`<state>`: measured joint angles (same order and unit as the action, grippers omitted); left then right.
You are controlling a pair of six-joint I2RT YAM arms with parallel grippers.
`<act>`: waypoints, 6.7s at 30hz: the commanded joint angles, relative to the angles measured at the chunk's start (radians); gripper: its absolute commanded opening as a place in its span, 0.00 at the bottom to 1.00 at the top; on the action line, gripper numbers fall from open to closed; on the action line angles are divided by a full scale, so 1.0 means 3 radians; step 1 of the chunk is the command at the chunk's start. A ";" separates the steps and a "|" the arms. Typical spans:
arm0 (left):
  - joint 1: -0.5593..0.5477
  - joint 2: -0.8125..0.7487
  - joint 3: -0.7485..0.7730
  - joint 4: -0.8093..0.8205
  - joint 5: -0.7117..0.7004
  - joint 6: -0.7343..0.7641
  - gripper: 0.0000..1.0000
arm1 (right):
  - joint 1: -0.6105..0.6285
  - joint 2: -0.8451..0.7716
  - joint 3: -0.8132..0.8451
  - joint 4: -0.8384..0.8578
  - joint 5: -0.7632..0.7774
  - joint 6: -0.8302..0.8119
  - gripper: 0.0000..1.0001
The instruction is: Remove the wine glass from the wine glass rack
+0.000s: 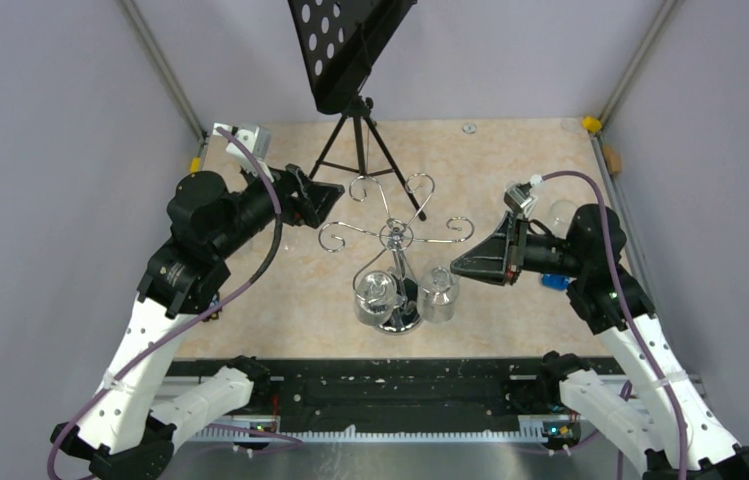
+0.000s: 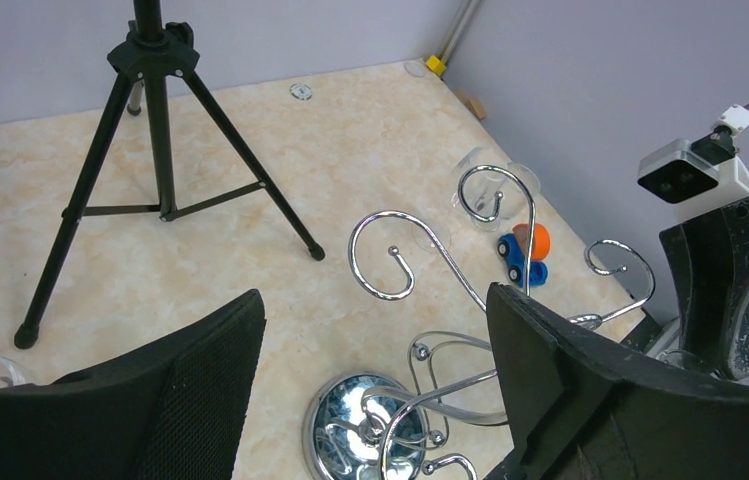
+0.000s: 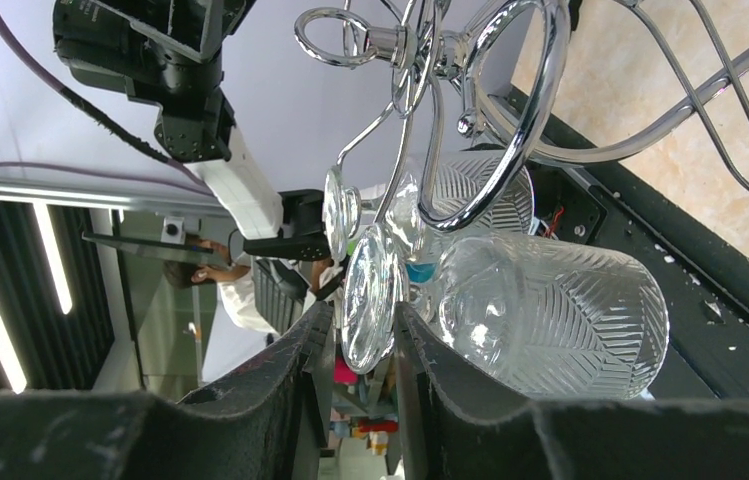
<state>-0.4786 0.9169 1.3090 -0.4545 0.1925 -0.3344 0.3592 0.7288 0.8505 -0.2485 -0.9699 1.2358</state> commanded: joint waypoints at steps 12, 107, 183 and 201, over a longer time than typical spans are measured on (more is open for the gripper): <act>0.0017 -0.0056 0.0087 0.0144 -0.0094 0.0054 0.85 | 0.0239 0.0060 0.0078 0.0065 0.0136 -0.0040 0.17; 0.0016 0.0030 0.0056 0.0166 -0.0116 0.0151 0.85 | 0.0507 -0.0318 0.0269 -0.0033 0.1487 0.0157 0.00; 0.0000 0.1007 0.0118 0.4509 0.2044 -0.3878 0.68 | 0.0511 0.1113 0.1123 0.3603 0.1603 0.1260 0.00; -0.0110 0.1061 0.0257 0.4773 0.2297 -0.4045 0.42 | 0.0550 0.1343 0.0784 0.4251 0.1663 0.1840 0.00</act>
<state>-0.4923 1.2533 1.3293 0.8719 0.8574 -1.5288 0.5171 1.1206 1.0908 0.9707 -0.5053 1.7905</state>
